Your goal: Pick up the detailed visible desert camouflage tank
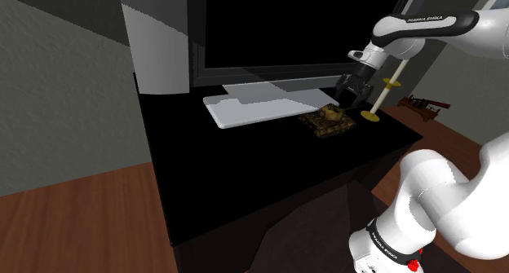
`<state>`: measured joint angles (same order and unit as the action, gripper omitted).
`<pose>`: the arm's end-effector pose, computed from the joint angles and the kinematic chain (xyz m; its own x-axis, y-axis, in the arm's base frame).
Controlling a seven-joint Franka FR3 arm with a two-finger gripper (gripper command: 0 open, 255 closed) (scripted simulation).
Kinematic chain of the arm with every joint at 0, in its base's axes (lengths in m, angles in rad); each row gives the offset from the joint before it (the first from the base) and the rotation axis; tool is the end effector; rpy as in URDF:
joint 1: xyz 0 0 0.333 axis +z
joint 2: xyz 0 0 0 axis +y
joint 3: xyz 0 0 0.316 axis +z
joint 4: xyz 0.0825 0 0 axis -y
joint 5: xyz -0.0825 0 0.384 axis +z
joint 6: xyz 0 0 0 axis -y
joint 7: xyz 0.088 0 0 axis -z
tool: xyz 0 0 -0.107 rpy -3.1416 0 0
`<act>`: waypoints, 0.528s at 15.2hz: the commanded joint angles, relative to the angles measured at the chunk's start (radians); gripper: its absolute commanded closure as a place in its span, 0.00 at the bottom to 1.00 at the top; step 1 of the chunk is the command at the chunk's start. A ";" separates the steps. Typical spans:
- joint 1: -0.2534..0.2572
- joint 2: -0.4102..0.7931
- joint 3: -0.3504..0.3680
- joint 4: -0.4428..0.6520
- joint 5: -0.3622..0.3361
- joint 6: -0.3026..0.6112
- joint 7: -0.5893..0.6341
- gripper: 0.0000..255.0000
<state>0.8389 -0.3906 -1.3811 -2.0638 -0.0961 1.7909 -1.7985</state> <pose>0.4127 -0.3010 0.4414 0.2341 0.9172 0.3223 0.9719 -0.2119 -0.1030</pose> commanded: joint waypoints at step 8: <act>0.093 0.012 -0.115 -0.047 -0.005 0.084 -0.035 1.00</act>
